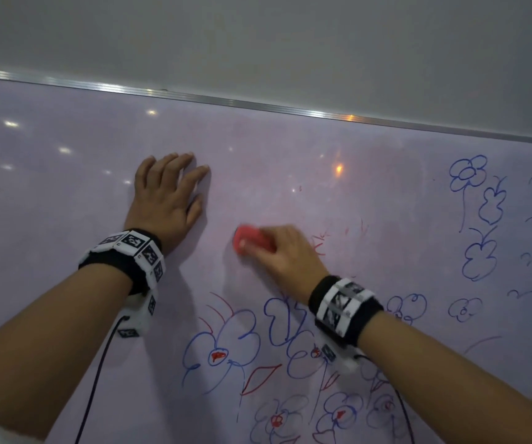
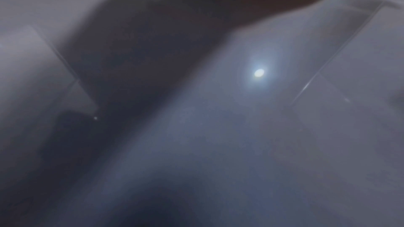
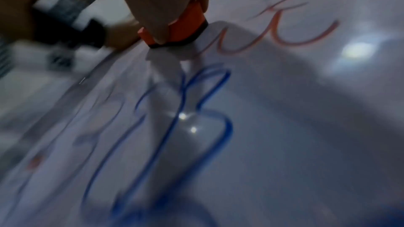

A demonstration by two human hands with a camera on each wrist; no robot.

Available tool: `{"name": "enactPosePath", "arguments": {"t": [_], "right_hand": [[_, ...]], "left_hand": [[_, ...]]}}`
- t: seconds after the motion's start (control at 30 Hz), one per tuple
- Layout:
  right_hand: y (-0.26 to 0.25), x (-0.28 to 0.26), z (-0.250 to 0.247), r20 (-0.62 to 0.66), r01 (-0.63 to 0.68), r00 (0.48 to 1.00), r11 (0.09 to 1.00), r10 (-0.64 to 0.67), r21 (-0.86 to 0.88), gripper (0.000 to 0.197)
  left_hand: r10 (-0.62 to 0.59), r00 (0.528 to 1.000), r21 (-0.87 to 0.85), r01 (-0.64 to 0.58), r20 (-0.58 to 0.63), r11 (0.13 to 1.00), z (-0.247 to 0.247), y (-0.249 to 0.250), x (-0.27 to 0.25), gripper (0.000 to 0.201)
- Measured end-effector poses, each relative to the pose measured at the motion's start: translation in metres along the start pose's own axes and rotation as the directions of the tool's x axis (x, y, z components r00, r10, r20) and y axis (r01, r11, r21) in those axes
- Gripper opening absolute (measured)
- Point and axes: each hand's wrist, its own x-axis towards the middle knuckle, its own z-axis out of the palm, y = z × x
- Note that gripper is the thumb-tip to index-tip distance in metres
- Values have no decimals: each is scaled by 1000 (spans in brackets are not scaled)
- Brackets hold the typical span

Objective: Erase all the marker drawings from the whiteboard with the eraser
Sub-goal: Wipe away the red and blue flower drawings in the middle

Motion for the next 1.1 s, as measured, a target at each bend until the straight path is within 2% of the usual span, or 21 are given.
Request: {"name": "enactPosePath", "arguments": {"t": [0.07,0.1,0.13,0.2,0.27,0.33,0.4,0.47,0.53,0.57,0.6,0.67,0.7,0.73,0.77,0.83,0.9,0.93,1.0,1.03,1.1], "right_hand": [[-15,-9,21,-63,123,991,990,-118,71,36],[-22,-13,19,-41,140,989,989,-139,47,26],[-16,-15,18,-65,204,976,977,-207,-61,31],[-3,-2,-6,-139,-53,988,991,70,126,37],[5,13,-20,-304,-275,890,932,340,236,36],[1,8,-7,-375,-296,861,939,343,178,38],[-21,-16,16,-163,-184,963,964,216,191,45],[-27,-40,24,-99,24,995,995,-15,92,32],[3,-51,15,-13,24,1000,996,-23,81,24],[18,-49,8,-64,-41,997,992,48,116,26],[34,-47,4,-177,-158,968,979,180,131,24],[44,-44,-4,-356,-425,821,894,446,142,20],[42,-45,2,-465,-464,758,879,457,106,34],[33,-45,12,-519,-447,750,893,411,62,48],[21,-47,26,-520,-375,785,926,337,33,61],[5,-60,39,-388,-136,917,986,90,-93,68],[25,-73,33,-207,-15,977,962,-43,-271,39],[37,-76,23,-194,-95,980,963,46,-252,20],[54,-75,5,-287,-342,908,936,307,-82,12],[61,-72,4,-393,-465,816,885,424,-10,18],[55,-66,7,-493,-561,680,818,543,127,33]], "left_hand": [[1,1000,-1,-1,1,1000,0,0,0,47],[2,1000,-3,-2,3,1000,0,0,0,47],[1,1000,-5,-1,4,1000,0,0,0,48],[-1,1000,-2,1,-1,1000,0,-1,1,48],[-1,1000,0,1,5,1000,0,-1,1,48],[-2,1000,1,2,14,1000,-1,0,1,48],[2,1000,-2,-2,5,1000,-1,-1,1,48],[3,1000,-7,-3,-6,1000,0,-1,1,47],[5,1000,-3,-5,-16,1000,0,0,1,47],[7,1000,-1,-7,-16,1000,0,0,1,47],[7,1000,0,-7,-14,1000,0,0,1,47],[6,1000,2,-6,-7,1000,0,-1,1,47],[3,1000,2,-3,-1,1000,-1,0,1,47],[0,1000,2,0,6,1000,-2,0,1,47],[-2,1000,1,2,12,1000,-2,1,0,47],[-6,1000,4,5,22,1000,-3,1,0,47],[-7,1000,10,7,25,1000,-3,1,0,47],[-9,1000,12,8,25,1000,-3,1,0,47],[-10,1000,12,10,24,1000,-4,2,0,47],[-10,1000,12,10,25,1000,-4,2,0,47],[-10,999,12,10,32,1000,-5,3,0,48]]}}
